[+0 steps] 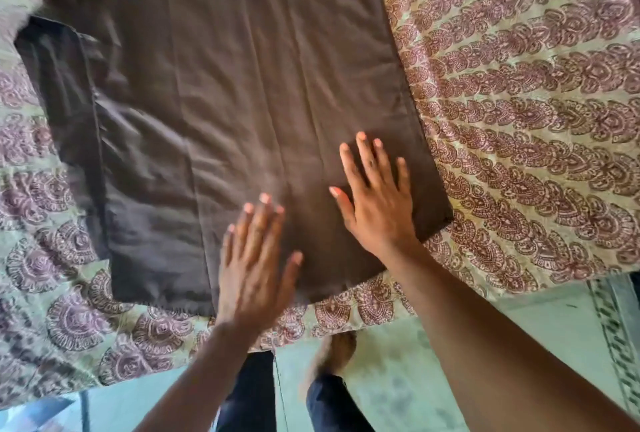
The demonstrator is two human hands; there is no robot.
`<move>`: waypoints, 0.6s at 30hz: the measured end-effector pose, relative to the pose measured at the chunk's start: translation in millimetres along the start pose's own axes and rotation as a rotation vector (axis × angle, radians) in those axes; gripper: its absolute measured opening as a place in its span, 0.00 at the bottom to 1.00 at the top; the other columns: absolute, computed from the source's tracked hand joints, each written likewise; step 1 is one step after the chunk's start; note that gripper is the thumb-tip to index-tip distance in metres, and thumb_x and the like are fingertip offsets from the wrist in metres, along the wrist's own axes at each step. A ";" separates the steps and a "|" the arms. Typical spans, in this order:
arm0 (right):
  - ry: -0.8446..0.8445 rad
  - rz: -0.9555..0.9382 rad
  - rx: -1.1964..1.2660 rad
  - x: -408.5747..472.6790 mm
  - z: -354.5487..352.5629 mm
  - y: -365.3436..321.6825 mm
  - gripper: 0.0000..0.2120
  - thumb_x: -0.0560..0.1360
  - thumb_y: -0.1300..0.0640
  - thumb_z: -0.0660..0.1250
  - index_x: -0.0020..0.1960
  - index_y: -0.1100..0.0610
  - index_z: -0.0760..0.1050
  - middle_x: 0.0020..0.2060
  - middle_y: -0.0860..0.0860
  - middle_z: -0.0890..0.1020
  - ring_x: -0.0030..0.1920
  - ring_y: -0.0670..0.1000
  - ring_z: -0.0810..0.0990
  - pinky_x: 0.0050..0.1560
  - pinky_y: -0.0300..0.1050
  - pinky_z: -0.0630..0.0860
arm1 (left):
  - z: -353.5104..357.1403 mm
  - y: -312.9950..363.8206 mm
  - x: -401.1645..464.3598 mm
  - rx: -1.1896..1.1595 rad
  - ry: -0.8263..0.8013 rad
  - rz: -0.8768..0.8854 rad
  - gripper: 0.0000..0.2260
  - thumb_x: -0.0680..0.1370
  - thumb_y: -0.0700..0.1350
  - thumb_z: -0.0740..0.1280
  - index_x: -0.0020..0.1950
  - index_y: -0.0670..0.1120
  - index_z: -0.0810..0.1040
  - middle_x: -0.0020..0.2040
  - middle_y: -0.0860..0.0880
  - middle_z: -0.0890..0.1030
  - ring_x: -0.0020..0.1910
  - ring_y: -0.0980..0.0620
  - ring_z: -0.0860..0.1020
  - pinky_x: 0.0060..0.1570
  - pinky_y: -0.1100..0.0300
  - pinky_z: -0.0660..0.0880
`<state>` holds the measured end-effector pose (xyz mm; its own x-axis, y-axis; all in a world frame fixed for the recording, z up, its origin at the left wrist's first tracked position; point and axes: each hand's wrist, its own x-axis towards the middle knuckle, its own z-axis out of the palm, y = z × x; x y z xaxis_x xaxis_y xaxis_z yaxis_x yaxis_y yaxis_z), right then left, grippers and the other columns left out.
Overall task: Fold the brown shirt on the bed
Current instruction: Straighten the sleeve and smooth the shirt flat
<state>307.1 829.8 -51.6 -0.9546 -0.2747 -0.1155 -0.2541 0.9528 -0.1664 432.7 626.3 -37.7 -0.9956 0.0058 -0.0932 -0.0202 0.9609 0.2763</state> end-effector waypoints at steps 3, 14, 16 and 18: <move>0.016 0.246 -0.054 -56.0 1.2 26.8 0.35 0.84 0.36 0.49 0.84 0.54 0.50 0.84 0.55 0.50 0.83 0.57 0.52 0.80 0.62 0.54 | -16.2 -55.9 31.9 0.029 0.034 -0.258 0.33 0.84 0.61 0.54 0.86 0.49 0.52 0.86 0.48 0.49 0.85 0.43 0.49 0.80 0.38 0.53; 0.126 0.148 0.157 16.3 -11.4 -92.3 0.36 0.81 0.33 0.55 0.84 0.49 0.54 0.84 0.59 0.48 0.83 0.63 0.46 0.79 0.65 0.50 | -9.5 -58.4 -74.2 -0.121 0.068 -0.508 0.35 0.80 0.61 0.57 0.84 0.47 0.58 0.86 0.48 0.48 0.85 0.42 0.47 0.80 0.36 0.49; 0.028 0.121 0.124 24.3 3.6 -112.3 0.35 0.79 0.30 0.55 0.82 0.41 0.54 0.84 0.56 0.46 0.83 0.62 0.46 0.79 0.69 0.51 | -19.7 -65.8 -40.0 -0.132 0.141 -0.407 0.32 0.82 0.59 0.57 0.84 0.47 0.60 0.86 0.48 0.49 0.85 0.43 0.46 0.81 0.38 0.48; -0.037 0.195 0.048 4.4 13.7 -108.6 0.36 0.77 0.25 0.52 0.82 0.35 0.51 0.84 0.52 0.44 0.83 0.62 0.46 0.78 0.71 0.49 | -30.8 -90.4 -0.7 -0.095 0.096 -0.249 0.32 0.82 0.60 0.57 0.85 0.50 0.58 0.86 0.49 0.48 0.85 0.43 0.45 0.81 0.38 0.47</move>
<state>332.6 723.4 -47.4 -0.9784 -0.0907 -0.1856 -0.0561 0.9813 -0.1840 432.5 530.9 -33.2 -0.9629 -0.2576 -0.0799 -0.2692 0.8992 0.3449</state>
